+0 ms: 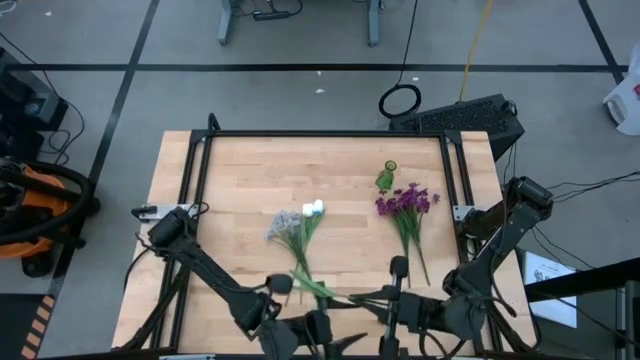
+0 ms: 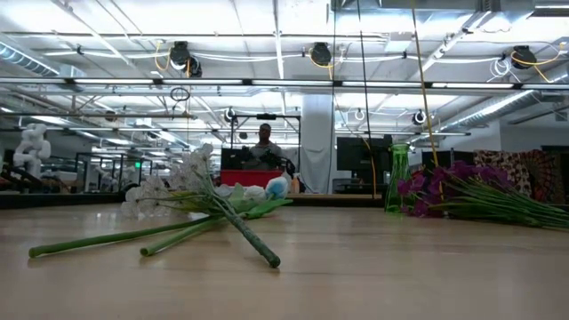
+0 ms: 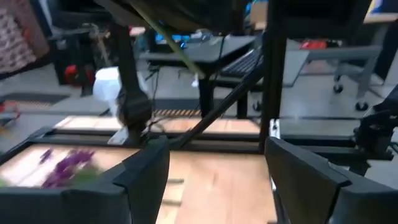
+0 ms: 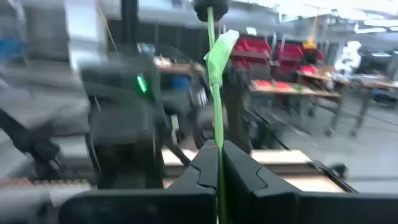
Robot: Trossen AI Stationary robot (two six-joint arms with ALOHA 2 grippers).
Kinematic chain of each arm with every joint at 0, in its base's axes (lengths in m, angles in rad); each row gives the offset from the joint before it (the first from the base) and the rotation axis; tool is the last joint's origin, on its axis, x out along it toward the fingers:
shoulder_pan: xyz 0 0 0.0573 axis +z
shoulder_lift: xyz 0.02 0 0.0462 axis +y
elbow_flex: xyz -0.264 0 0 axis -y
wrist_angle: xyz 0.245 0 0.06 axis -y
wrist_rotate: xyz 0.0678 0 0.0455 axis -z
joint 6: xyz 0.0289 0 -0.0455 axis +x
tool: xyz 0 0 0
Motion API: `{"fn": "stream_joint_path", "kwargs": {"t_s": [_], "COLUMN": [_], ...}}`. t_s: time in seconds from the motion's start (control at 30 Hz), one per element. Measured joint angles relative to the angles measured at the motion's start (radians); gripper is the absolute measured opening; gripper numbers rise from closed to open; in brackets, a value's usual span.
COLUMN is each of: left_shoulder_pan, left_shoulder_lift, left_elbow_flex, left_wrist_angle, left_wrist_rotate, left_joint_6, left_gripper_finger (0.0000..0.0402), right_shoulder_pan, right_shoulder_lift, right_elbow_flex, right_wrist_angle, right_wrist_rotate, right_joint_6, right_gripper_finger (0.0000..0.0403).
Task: Sort flowers into vase by color
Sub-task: Put the black flower into the green vase
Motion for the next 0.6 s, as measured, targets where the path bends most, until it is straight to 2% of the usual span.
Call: {"fn": "stream_joint_path", "kwargs": {"t_s": [0.13,0.27,0.4,0.6], "left_shoulder_pan": [0.035,0.08,0.116,0.139], "left_shoulder_lift": [0.052,0.091,0.099,0.099], "left_elbow_flex": [0.0,0.0,0.0,0.0], "left_wrist_angle": [0.209,0.371,0.418,0.418], "left_wrist_rotate": [0.075,0.2,0.335,0.367], "left_joint_6": [0.129,0.169,0.162,0.143], "left_gripper_finger": [0.0267,0.0267,0.0267,0.0267], "right_shoulder_pan": [0.02,0.035,0.038,0.038], "right_shoulder_lift": [-0.001,-0.001,-0.001,-0.001], "right_elbow_flex": [-0.028,-0.056,-0.077,-0.084], "right_wrist_angle": [0.159,0.27,0.318,0.325], "right_wrist_rotate": [-0.059,-0.057,-0.057,-0.054], "right_joint_6": [-0.092,-0.184,-0.214,-0.212], "right_gripper_finger": [0.0,0.0,0.0002,0.0005]}}
